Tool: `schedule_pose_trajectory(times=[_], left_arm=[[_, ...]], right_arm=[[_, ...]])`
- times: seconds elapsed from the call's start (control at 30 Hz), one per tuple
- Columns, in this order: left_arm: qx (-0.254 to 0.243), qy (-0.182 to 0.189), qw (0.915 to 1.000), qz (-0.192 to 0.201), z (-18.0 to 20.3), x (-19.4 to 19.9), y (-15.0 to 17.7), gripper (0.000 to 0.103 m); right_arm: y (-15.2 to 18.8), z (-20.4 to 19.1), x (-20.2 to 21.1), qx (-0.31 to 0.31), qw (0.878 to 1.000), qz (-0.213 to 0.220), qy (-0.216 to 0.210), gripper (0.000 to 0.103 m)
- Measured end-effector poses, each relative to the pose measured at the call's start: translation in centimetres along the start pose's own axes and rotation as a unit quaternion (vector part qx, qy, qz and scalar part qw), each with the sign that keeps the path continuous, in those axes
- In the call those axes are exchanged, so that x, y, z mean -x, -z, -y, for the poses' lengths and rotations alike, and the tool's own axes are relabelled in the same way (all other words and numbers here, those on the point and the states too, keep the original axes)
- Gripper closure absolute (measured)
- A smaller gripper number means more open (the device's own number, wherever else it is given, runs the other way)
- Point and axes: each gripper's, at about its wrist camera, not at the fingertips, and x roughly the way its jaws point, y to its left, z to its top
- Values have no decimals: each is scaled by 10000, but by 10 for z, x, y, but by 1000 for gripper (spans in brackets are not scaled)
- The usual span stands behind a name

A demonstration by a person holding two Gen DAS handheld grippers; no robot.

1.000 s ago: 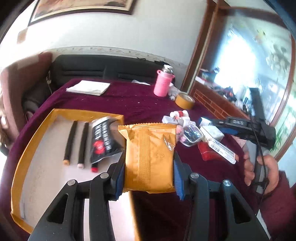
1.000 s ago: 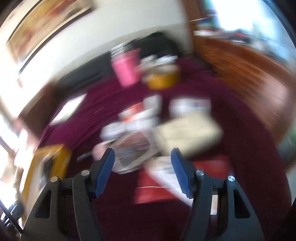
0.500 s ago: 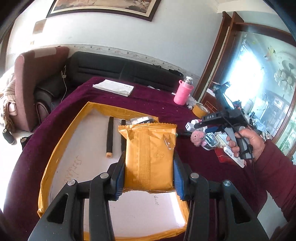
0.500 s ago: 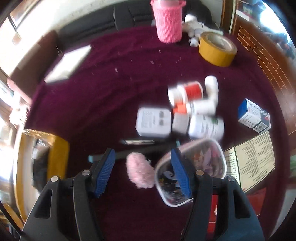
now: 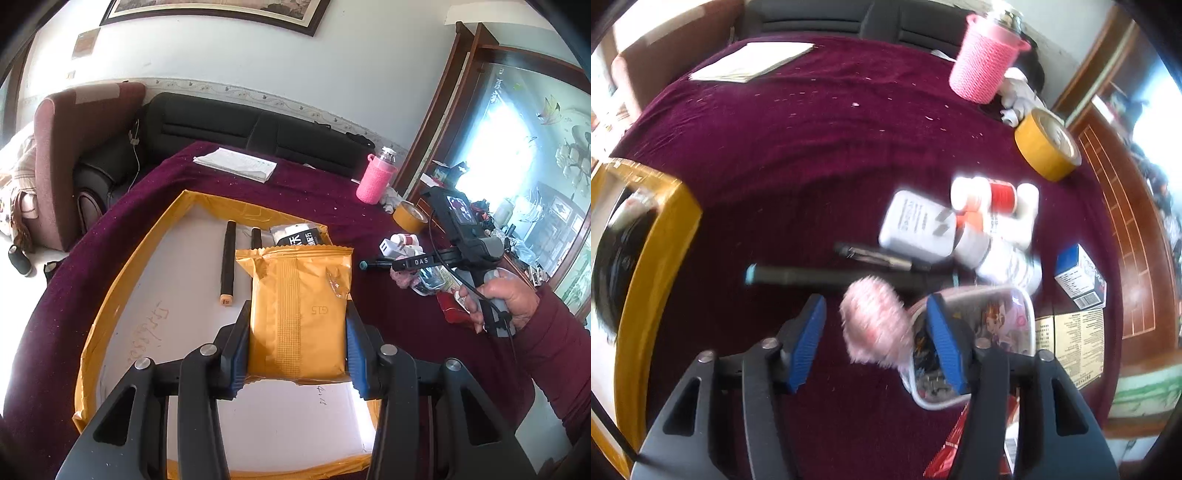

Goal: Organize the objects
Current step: 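Carry the yellow packet to the tray with the left tool while the right tool grasps the pink fluffy ball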

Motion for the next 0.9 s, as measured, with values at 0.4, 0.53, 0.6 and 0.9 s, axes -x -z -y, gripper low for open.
schedule_pose_trajectory(times=[0.4, 0.53, 0.6, 0.9], left_arm=[[-25, -117, 9999, 105, 4, 27, 4, 64], [-63, -208, 9998, 51, -4, 26, -8, 64], [-231, -369, 9990, 38, -7, 23, -18, 64], [-611, -905, 9921, -617, -32, -55, -74, 64]], right_arm=[[5, 3, 6, -440, 9986, 101, -275, 87], [14, 8, 23, -476, 9984, 238, -172, 87], [16, 9, 42, -551, 9965, 401, -488, 87], [-8, -68, 99, -391, 9678, 636, -2404, 86]])
